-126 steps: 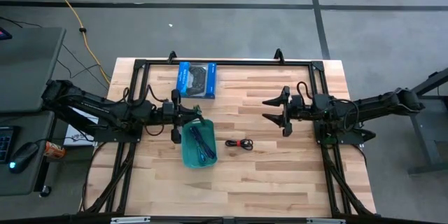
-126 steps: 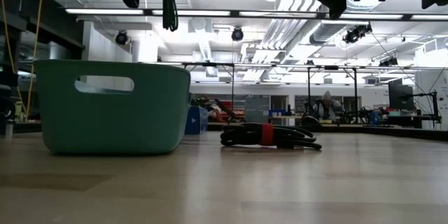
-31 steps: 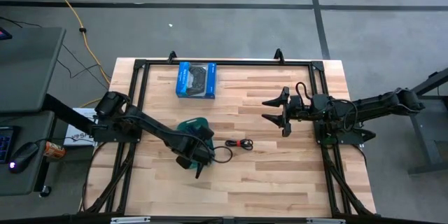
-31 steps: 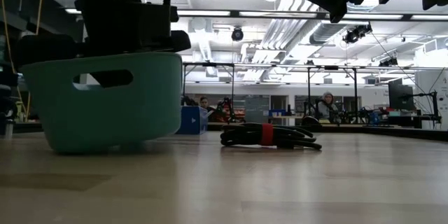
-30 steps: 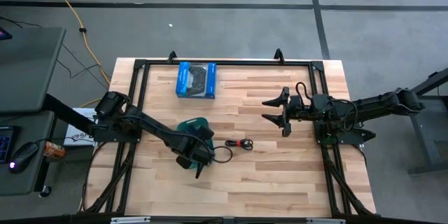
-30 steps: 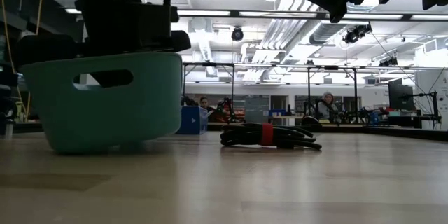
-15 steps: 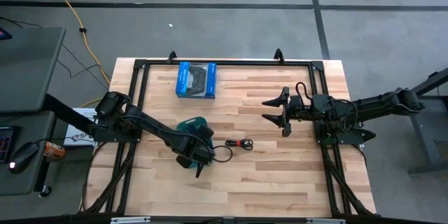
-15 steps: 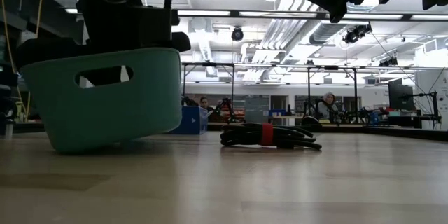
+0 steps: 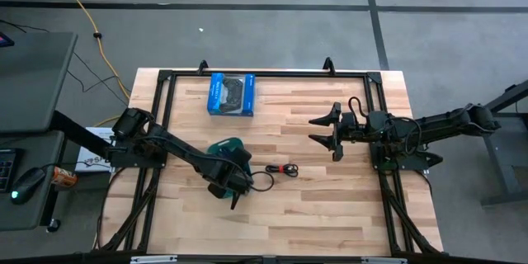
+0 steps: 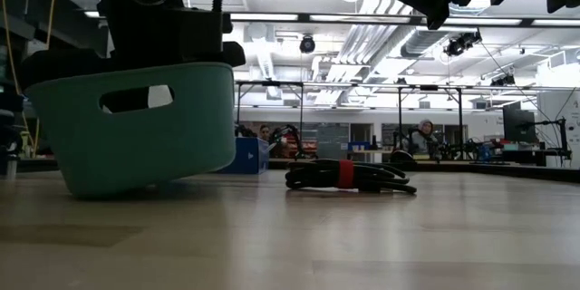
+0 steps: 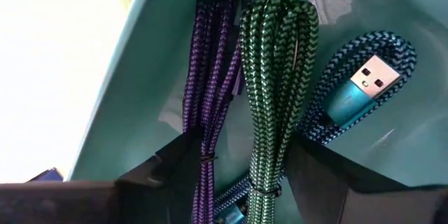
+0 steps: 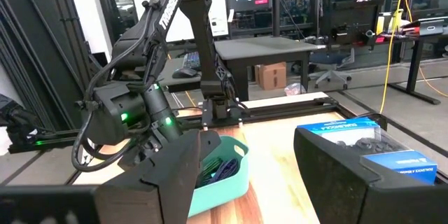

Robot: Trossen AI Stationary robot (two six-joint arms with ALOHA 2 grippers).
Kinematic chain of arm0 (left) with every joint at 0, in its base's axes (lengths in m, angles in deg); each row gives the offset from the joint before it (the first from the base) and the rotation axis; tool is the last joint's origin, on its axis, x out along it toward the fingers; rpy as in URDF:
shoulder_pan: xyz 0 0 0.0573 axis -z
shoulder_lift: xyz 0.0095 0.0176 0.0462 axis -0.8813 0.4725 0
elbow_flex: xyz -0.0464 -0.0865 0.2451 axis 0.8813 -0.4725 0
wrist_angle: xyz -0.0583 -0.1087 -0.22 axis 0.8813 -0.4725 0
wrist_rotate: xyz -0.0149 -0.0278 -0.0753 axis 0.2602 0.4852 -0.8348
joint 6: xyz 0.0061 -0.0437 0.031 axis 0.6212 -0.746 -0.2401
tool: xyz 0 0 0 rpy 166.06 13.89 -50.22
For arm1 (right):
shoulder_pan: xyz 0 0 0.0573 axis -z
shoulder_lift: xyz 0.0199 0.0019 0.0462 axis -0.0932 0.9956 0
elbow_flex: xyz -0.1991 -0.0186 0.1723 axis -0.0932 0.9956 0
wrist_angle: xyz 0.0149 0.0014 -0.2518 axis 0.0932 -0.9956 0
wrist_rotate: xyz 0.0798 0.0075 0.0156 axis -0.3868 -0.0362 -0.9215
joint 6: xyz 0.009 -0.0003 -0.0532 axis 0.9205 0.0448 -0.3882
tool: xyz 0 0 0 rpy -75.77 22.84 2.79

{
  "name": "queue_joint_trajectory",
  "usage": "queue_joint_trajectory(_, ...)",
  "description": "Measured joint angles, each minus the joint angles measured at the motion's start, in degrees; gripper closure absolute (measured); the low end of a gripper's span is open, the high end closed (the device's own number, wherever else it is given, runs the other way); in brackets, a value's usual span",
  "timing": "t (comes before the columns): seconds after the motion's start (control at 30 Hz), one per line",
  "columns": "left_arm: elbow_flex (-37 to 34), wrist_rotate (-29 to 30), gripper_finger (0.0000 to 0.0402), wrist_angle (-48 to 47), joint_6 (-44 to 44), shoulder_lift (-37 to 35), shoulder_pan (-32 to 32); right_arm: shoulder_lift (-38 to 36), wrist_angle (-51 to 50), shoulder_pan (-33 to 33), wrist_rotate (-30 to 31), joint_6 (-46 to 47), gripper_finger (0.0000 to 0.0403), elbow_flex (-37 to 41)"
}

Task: Pick and place USB-C Cables
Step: Put the green charger cable into the green bin, then put the black charger cable into the green bin

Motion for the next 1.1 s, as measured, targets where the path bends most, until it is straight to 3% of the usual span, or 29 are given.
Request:
queue_joint_trajectory(0.4,3.13,0.23,0.0220,-3.25,-1.60,0.09,0.00,0.00,0.00,0.00,0.01,0.00,0.0180,0.00)
queue_joint_trajectory(0.67,10.29,0.37,0.0220,-12.00,-1.71,0.09,0.00,0.00,-0.48,0.00,0.01,0.00,0.0180,0.00)
queue_joint_trajectory(0.93,22.04,7.21,0.0220,-27.03,-7.80,-0.64,0.00,-0.02,-0.64,0.00,-0.02,0.00,0.0180,0.00)
queue_joint_trajectory(1.1,24.55,8.54,0.0220,-25.14,-11.65,-6.26,-0.02,0.00,-1.12,0.00,-0.02,0.09,0.0180,0.00)
